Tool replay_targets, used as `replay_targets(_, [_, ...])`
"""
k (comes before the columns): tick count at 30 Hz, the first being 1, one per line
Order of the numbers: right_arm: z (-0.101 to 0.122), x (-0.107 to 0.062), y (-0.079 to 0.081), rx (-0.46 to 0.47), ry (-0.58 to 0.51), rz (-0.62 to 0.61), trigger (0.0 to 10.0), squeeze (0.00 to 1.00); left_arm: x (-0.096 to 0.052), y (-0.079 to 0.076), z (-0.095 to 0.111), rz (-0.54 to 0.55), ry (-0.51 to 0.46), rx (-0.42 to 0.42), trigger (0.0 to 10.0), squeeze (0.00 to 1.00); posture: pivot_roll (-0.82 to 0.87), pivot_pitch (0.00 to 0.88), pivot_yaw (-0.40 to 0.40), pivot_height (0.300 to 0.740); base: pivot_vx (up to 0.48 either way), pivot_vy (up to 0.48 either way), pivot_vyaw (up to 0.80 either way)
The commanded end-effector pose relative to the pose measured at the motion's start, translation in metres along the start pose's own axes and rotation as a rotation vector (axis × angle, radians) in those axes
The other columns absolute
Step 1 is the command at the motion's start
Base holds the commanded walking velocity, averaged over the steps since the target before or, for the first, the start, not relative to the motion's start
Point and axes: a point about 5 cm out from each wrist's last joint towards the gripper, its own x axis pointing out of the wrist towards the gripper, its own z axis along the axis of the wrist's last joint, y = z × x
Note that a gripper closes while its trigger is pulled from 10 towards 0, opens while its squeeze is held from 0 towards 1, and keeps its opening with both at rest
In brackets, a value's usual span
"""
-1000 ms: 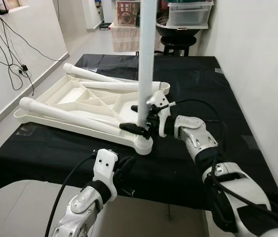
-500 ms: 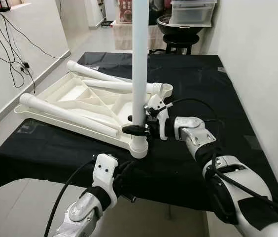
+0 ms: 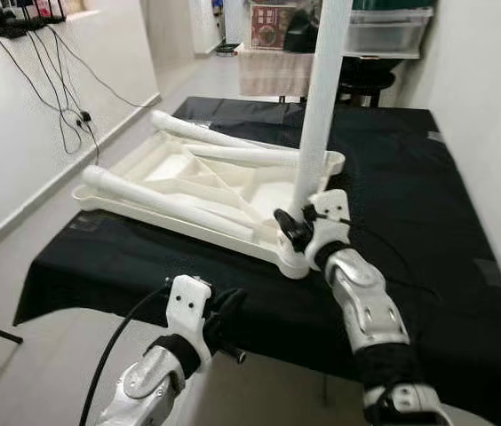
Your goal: Building children table
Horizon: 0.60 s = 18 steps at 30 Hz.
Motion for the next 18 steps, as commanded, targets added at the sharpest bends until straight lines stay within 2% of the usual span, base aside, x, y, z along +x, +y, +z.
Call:
replay_targets(1, [-0.037, -0.006, -0.024, 0.013, 0.173, -0.124, 0.0, 0.00, 0.001, 0.001, -0.004, -0.009, 0.021, -0.007, 10.0, 0.00, -0.04, 0.088, 0.018, 0.740, 0.000, 0.000, 0.00])
replay_targets(4, [-0.033, -0.002, -0.028, 0.003, 0.162, -0.142, 0.0, 0.00, 0.003, 0.002, -0.004, -0.011, 0.021, -0.007, 10.0, 0.00, -0.04, 0.084, 0.016, 0.740, 0.000, 0.000, 0.00])
replay_targets(7, [-0.021, 0.003, -0.023, -0.027, 0.144, -0.146, 0.0, 0.00, 0.004, 0.002, -0.004, -0.003, 0.017, -0.001, 10.0, 0.00, -0.04, 0.074, 0.013, 0.740, 0.000, 0.000, 0.00])
replay_targets(8, [-0.018, 0.004, -0.016, -0.037, 0.158, -0.109, 9.7, 0.00, 0.005, 0.002, -0.004, 0.001, 0.015, -0.001, 10.0, 0.00, -0.04, 0.072, 0.012, 0.740, 0.000, 0.000, 0.00])
replay_targets(9, [-0.016, 0.003, -0.010, -0.042, 0.170, -0.083, 9.7, 0.00, 0.005, 0.003, -0.003, 0.002, 0.015, -0.001, 10.0, 0.00, -0.04, 0.071, 0.012, 0.740, 0.000, 0.000, 0.00])
replay_targets(10, [-0.011, 0.003, -0.003, -0.061, 0.167, -0.025, 10.0, 1.00, 0.005, 0.003, -0.004, 0.000, 0.016, -0.003, 10.0, 0.00, -0.05, 0.068, 0.015, 0.740, 0.000, 0.000, 0.00])
replay_targets(12, [-0.008, 0.003, 0.001, -0.074, 0.161, 0.014, 10.0, 1.00, 0.006, 0.003, -0.004, -0.002, 0.017, -0.005, 10.0, 0.00, -0.05, 0.068, 0.015, 0.740, 0.000, 0.000, 0.00])
replay_targets(14, [0.002, 0.010, 0.002, -0.017, 0.113, 0.079, 10.0, 1.00, 0.006, 0.003, -0.004, -0.007, 0.019, -0.007, 10.0, 0.00, -0.04, 0.065, 0.016, 0.740, 0.000, 0.000, 0.00])
replay_targets(16, [0.007, 0.014, 0.000, 0.006, 0.084, 0.089, 10.0, 1.00, 0.006, 0.003, -0.004, -0.008, 0.019, -0.008, 10.0, 0.00, -0.04, 0.064, 0.017, 0.740, 0.000, 0.000, 0.00])
replay_targets(18, [0.021, 0.028, 0.004, 0.033, 0.013, 0.273, 10.0, 1.00, 0.007, 0.003, -0.005, -0.010, 0.021, -0.009, 10.0, 0.00, -0.04, 0.056, 0.021, 0.740, 0.000, 0.000, 0.00])
